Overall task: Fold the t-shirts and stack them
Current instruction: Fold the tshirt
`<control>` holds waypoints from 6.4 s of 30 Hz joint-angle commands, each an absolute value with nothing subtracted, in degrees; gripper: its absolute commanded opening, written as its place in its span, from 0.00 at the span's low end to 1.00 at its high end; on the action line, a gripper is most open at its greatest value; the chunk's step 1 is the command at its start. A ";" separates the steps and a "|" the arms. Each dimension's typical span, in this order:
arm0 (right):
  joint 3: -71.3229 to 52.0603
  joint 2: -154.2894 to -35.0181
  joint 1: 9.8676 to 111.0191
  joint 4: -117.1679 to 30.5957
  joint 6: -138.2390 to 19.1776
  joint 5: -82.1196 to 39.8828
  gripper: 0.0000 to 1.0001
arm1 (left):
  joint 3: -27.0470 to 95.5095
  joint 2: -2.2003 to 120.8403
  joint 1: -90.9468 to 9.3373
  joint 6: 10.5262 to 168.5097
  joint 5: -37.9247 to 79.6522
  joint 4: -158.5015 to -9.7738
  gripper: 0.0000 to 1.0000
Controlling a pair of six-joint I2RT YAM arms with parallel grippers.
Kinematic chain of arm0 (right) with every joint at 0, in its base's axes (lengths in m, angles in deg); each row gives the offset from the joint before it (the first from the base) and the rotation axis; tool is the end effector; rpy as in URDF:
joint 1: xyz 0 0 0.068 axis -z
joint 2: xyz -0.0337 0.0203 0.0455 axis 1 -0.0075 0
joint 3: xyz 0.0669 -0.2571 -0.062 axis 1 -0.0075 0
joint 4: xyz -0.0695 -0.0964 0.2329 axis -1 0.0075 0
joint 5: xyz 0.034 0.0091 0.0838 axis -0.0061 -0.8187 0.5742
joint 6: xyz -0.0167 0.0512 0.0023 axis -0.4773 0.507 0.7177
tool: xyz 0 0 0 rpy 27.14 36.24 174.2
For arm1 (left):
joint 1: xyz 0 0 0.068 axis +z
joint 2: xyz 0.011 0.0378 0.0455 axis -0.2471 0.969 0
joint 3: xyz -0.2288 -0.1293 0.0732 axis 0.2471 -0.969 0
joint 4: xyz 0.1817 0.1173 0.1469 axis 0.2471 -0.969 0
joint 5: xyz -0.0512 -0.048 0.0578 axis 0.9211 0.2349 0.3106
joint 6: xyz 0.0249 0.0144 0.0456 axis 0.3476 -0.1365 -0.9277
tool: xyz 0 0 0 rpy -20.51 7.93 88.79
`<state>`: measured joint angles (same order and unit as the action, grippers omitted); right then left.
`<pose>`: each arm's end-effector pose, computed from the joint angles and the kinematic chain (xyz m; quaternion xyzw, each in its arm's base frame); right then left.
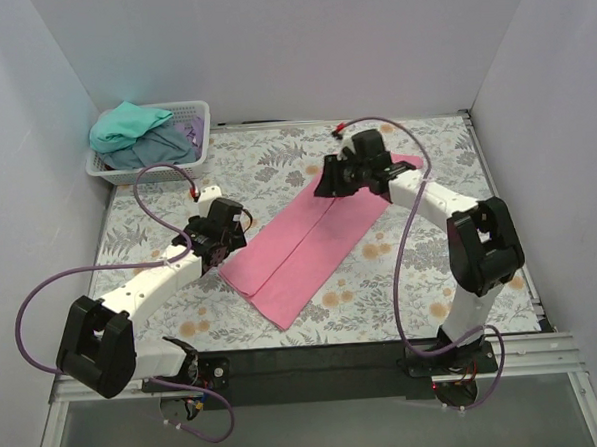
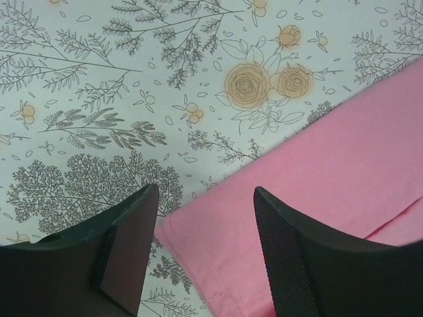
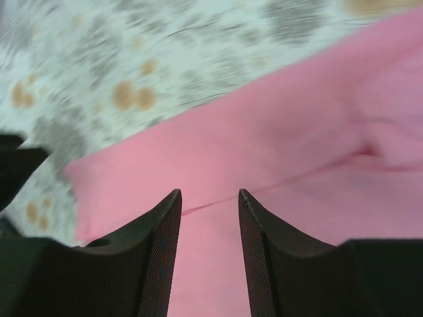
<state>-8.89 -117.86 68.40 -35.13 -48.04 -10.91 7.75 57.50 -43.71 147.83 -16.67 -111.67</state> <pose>0.3843 0.1603 0.2432 -0.0917 0.8808 0.2802 0.3705 0.2288 -0.1089 0.2209 -0.3924 0.8342 -0.0767 0.3798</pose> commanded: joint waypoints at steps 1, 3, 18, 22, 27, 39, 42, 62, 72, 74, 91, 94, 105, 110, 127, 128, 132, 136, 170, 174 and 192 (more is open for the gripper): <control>-14.07 -115.26 59.80 -42.81 -43.15 -5.91 0.46 | 9.08 54.67 -42.78 148.51 -20.18 -111.55 0.58; -13.73 -117.80 54.08 -43.09 -41.57 -4.33 0.46 | 8.91 53.44 -42.43 148.86 -20.36 -111.55 0.58; -10.99 -128.63 42.46 -16.59 -50.69 -4.41 0.46 | 7.85 50.45 -42.08 149.31 -21.77 -111.64 0.57; -18.01 -122.84 42.37 -8.92 -55.00 -6.08 0.46 | 7.94 50.62 -42.08 149.22 -21.06 -111.64 0.57; -28.39 -111.67 42.37 -5.13 -57.55 -7.84 0.47 | 8.03 51.06 -42.08 149.13 -20.09 -111.64 0.57; -12.41 -104.45 59.14 -8.50 -60.11 -26.92 0.48 | 8.20 52.38 -42.08 149.04 -19.39 -111.73 0.57; -9.69 -107.08 66.53 -15.29 -57.39 -24.63 0.50 | 8.29 52.38 -42.08 149.13 -18.87 -111.64 0.57; 6.57 -138.98 73.57 -31.93 -50.96 -19.01 0.49 | 8.64 52.91 -42.08 149.04 -16.67 -111.55 0.57; 25.29 -152.35 70.86 -24.46 -59.31 -8.64 0.48 | 8.73 54.58 -42.08 148.95 -15.96 -111.47 0.57; 27.49 -153.32 70.41 -24.02 -59.40 -8.81 0.49 | 8.73 54.66 -42.08 149.04 -15.87 -111.47 0.57; 2.13 -114.44 70.76 -12.62 -55.89 -26.48 0.50 | 11.54 60.64 -42.95 152.54 0.81 -114.80 0.62; -13.68 -102.93 70.67 -10.66 -52.99 -24.12 0.50 | 13.56 60.64 -45.67 155.97 4.16 -119.45 0.63; -51.84 -73.88 61.54 -4.86 -39.82 -20.06 0.49 | 15.41 62.92 -62.20 168.81 8.73 -133.08 0.63; -56.00 -71.32 54.43 -4.15 -33.92 -20.23 0.49 | 14.80 64.24 -65.97 172.15 10.14 -133.44 0.63; -58.54 -75.80 50.99 -5.03 -32.07 -20.94 0.41 | 15.67 72.06 -68.71 172.95 11.46 -133.09 0.59; -59.07 -75.80 50.99 -5.56 -32.15 -20.68 0.40 | 15.94 72.68 -68.80 172.77 11.55 -133.09 0.59; -59.86 -76.24 50.81 -6.53 -32.24 -19.53 0.36 | 17.87 76.01 -69.50 172.16 11.90 -133.53 0.59; -60.13 -76.33 50.64 -7.14 -32.33 -19.53 0.28 | 18.66 77.34 -70.55 172.16 11.90 -133.97 0.57; -57.14 -71.76 48.44 -1.18 -34.70 -14.88 0.01 | 16.57 76.75 -76.00 173.82 19.01 -139.24 0.00; -57.84 -69.13 44.75 2.08 -32.78 -12.16 0.01 | 13.05 72.52 -79.34 176.20 22.78 -138.89 0.00; -19.63 -91.08 57.40 4.46 -51.31 -33.95 0.01 | 32.89 77.59 -57.74 163.90 11.48 -131.60 0.00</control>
